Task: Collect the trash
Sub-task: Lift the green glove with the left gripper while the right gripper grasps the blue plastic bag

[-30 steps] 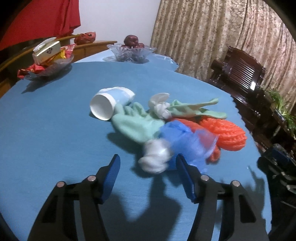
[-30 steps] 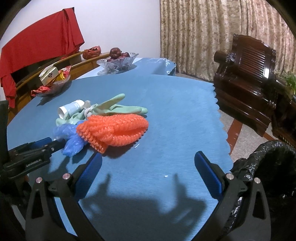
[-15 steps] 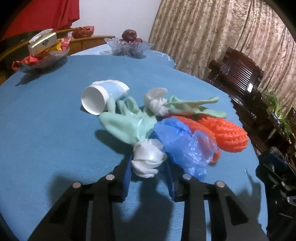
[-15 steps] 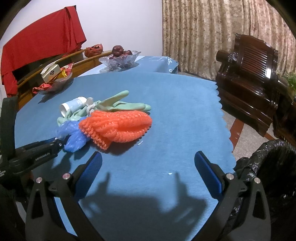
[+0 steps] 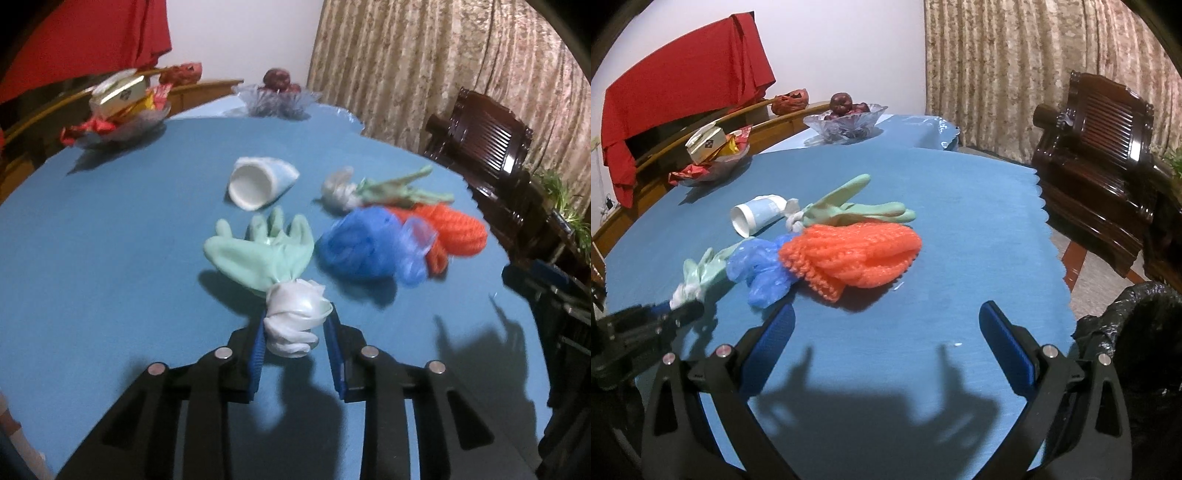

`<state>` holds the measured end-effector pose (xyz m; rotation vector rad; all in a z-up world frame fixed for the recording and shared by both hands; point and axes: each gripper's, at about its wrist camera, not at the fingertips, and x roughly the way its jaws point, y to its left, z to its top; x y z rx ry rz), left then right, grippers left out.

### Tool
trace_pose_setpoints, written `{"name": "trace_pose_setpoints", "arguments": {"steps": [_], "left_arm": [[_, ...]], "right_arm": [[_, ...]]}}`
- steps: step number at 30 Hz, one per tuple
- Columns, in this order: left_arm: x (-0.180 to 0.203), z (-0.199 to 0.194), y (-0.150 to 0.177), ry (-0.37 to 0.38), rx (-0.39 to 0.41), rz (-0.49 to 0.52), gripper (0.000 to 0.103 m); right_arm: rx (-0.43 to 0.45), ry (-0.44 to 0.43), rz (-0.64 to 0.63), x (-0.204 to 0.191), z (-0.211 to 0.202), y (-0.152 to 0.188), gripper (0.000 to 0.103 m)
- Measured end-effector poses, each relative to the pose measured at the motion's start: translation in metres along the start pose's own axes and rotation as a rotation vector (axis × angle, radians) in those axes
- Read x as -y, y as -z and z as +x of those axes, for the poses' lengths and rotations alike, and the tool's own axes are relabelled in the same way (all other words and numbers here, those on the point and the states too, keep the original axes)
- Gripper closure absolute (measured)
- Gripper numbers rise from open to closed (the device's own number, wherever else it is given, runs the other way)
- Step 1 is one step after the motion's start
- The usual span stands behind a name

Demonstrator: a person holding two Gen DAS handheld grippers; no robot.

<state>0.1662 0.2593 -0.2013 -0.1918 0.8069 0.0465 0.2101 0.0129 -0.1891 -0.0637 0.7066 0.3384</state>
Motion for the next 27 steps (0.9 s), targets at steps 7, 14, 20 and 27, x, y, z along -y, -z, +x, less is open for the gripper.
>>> {"name": "trace_pose_setpoints", "arguments": {"steps": [7, 14, 20, 27], "left_arm": [[-0.011, -0.002, -0.005, -0.01, 0.016, -0.057, 0.034], [-0.011, 0.026, -0.014, -0.018, -0.046, -0.07, 0.032], [-0.01, 0.032, -0.009, 0.039, -0.044, -0.071, 0.067], [-0.021, 0.013, -0.013, 0.019, 0.022, -0.095, 0.084]], "right_arm": [[-0.014, -0.003, -0.013, -0.008, 0.006, 0.0, 0.006], [-0.019, -0.009, -0.014, -0.011, 0.012, -0.003, 0.006], [-0.018, -0.02, -0.02, -0.017, 0.016, -0.007, 0.006], [0.007, -0.065, -0.034, -0.036, 0.017, -0.012, 0.008]]}}
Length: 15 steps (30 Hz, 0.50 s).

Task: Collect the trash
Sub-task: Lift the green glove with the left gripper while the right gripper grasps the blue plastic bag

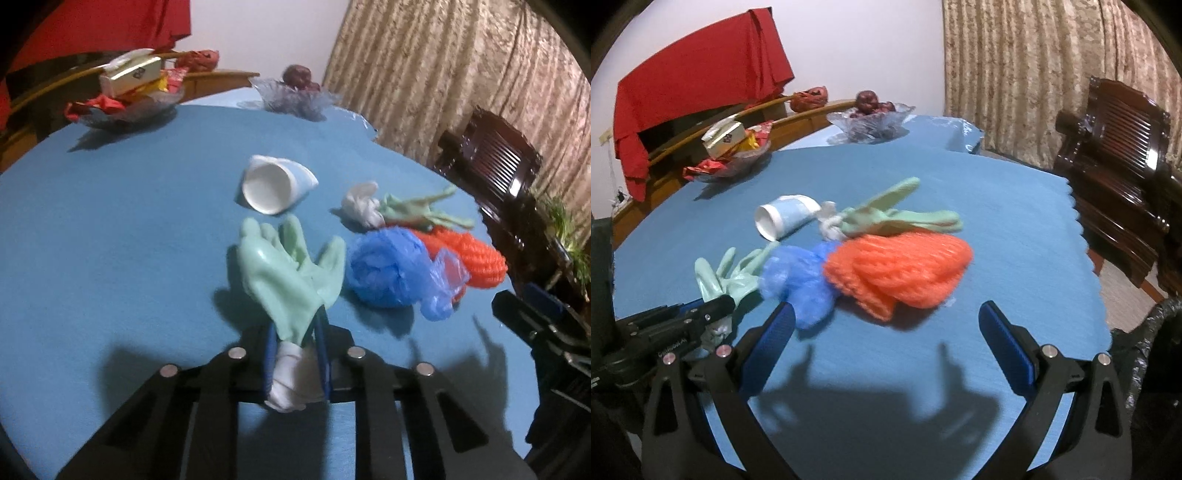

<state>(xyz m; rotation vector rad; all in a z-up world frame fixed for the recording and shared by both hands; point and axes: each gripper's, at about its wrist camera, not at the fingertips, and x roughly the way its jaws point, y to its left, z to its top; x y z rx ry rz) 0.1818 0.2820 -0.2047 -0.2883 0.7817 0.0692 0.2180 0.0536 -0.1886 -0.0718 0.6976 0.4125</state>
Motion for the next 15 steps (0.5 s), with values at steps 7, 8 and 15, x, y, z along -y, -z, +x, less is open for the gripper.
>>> {"name": "trace_pose_setpoints", "arguments": {"steps": [7, 8, 15], "left_arm": [[-0.024, -0.02, -0.007, -0.06, 0.047, -0.003, 0.085], [-0.027, -0.021, -0.007, -0.067, 0.049, -0.008, 0.085], [-0.035, -0.028, -0.011, -0.101, 0.075, 0.004, 0.085]], "right_arm": [[-0.016, -0.086, -0.034, -0.037, 0.018, -0.008, 0.034], [-0.022, -0.096, -0.041, -0.043, 0.021, -0.009, 0.039], [-0.064, -0.096, -0.076, -0.066, 0.047, -0.009, 0.042]]}}
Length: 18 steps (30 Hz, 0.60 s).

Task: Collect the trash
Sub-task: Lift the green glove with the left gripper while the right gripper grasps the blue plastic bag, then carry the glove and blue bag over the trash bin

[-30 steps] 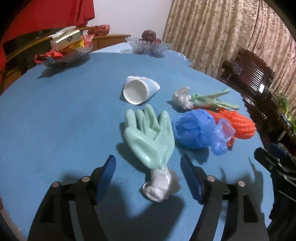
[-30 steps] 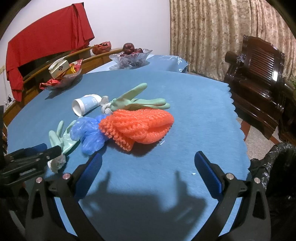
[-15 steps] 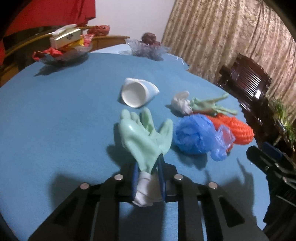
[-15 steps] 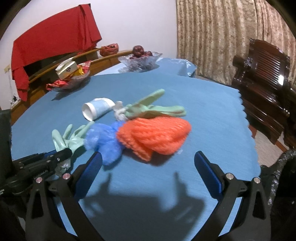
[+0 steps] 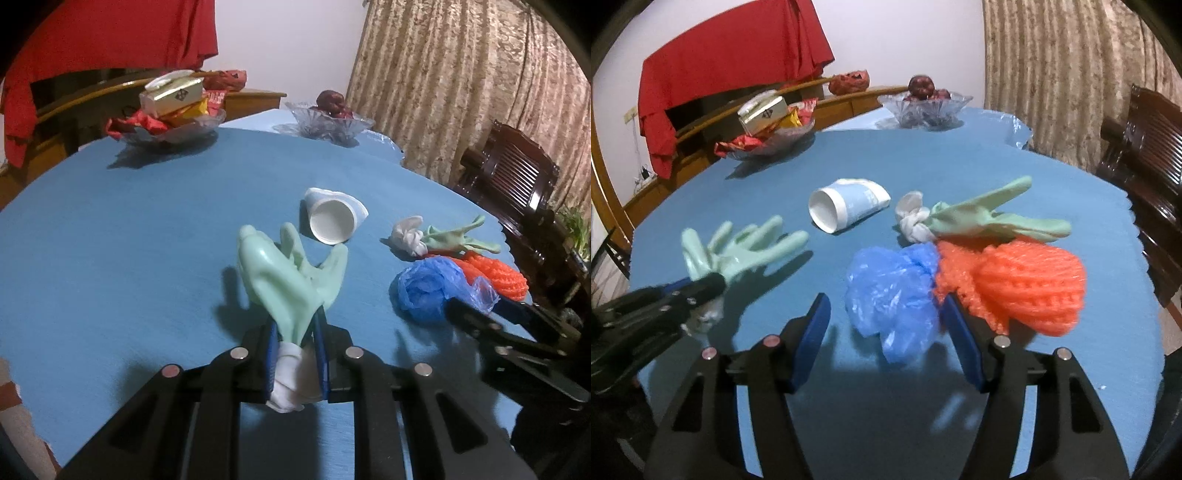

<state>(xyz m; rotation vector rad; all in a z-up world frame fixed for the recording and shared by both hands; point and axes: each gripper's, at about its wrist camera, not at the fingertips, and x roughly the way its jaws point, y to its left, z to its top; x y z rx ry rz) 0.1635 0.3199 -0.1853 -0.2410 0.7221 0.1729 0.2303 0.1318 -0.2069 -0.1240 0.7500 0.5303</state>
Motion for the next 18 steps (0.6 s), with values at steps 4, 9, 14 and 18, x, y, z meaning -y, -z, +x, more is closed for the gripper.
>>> {"name": "trace_pose_setpoints", "arguments": {"steps": [4, 9, 14, 18], "left_arm": [[0.002, -0.004, -0.002, 0.005, 0.011, 0.001, 0.085], [0.006, -0.008, -0.002, 0.007, 0.016, -0.003, 0.085], [0.011, -0.017, -0.002, 0.012, 0.025, -0.002, 0.085], [0.016, -0.026, -0.002, 0.022, 0.032, 0.004, 0.085]], "right_arm": [[-0.046, 0.003, -0.009, -0.001, 0.013, 0.002, 0.08], [-0.034, -0.031, 0.001, 0.001, 0.001, 0.005, 0.098], [0.026, -0.066, 0.02, 0.006, -0.035, 0.004, 0.099], [0.049, -0.072, 0.014, 0.006, -0.058, 0.005, 0.099]]}}
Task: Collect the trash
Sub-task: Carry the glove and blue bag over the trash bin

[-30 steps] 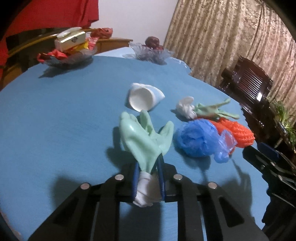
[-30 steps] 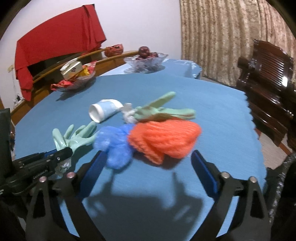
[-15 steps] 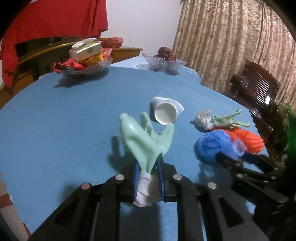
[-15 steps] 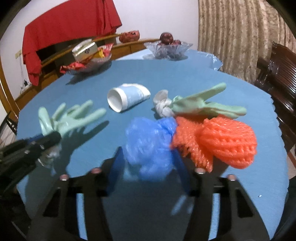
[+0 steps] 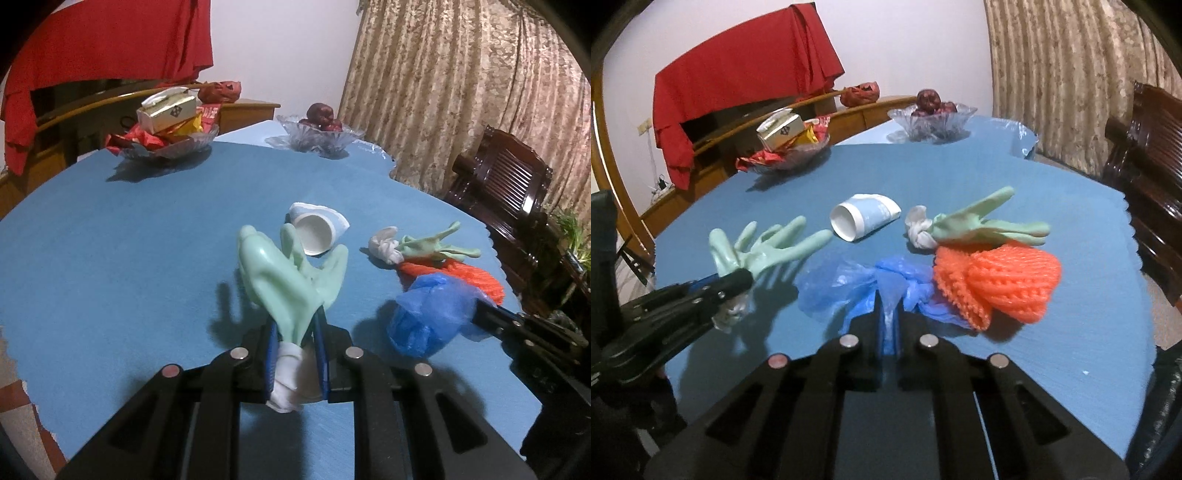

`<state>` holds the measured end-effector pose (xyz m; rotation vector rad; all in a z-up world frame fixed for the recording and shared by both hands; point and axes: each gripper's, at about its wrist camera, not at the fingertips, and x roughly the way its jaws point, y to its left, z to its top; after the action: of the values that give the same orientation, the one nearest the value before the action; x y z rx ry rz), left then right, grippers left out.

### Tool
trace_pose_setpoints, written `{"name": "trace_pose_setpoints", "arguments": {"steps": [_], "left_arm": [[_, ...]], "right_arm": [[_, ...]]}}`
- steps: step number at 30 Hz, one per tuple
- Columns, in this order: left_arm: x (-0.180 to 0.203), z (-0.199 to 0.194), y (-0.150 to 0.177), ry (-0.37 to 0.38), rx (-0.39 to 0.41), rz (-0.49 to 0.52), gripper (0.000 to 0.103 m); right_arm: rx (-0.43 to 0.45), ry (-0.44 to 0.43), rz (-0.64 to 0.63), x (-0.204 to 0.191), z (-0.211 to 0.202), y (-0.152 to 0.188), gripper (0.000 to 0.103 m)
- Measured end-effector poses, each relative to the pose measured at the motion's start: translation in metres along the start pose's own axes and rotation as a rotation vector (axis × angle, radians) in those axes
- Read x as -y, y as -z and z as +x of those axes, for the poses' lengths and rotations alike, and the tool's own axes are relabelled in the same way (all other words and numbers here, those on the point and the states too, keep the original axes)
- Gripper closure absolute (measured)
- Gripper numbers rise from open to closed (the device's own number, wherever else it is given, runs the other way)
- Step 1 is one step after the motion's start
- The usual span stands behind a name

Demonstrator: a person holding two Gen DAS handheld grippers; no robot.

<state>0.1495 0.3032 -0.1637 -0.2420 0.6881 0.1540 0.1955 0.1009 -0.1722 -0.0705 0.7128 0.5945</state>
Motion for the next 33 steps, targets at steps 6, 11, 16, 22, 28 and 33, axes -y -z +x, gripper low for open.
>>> {"name": "trace_pose_setpoints", "arguments": {"steps": [6, 11, 16, 22, 28, 33], "left_arm": [[0.006, 0.0, 0.011, -0.009, -0.02, 0.018, 0.085], [-0.002, 0.004, 0.019, -0.028, -0.04, 0.011, 0.085], [-0.007, 0.006, 0.02, -0.035, -0.044, -0.001, 0.085], [-0.008, 0.007, 0.02, -0.035, -0.043, -0.003, 0.085], [-0.006, 0.005, 0.018, -0.031, -0.036, 0.001, 0.085], [0.009, -0.007, 0.009, -0.006, -0.001, 0.021, 0.085]], "right_arm": [[-0.064, 0.02, -0.021, 0.002, 0.002, 0.015, 0.096], [-0.074, 0.016, -0.018, -0.002, 0.009, 0.018, 0.046], [-0.091, 0.033, -0.029, -0.007, 0.024, 0.018, 0.034], [-0.141, 0.021, -0.017, -0.004, 0.052, 0.02, 0.065], [-0.113, -0.042, 0.006, -0.001, 0.037, 0.016, 0.075], [-0.043, -0.028, 0.023, 0.006, 0.0, 0.007, 0.075]]}}
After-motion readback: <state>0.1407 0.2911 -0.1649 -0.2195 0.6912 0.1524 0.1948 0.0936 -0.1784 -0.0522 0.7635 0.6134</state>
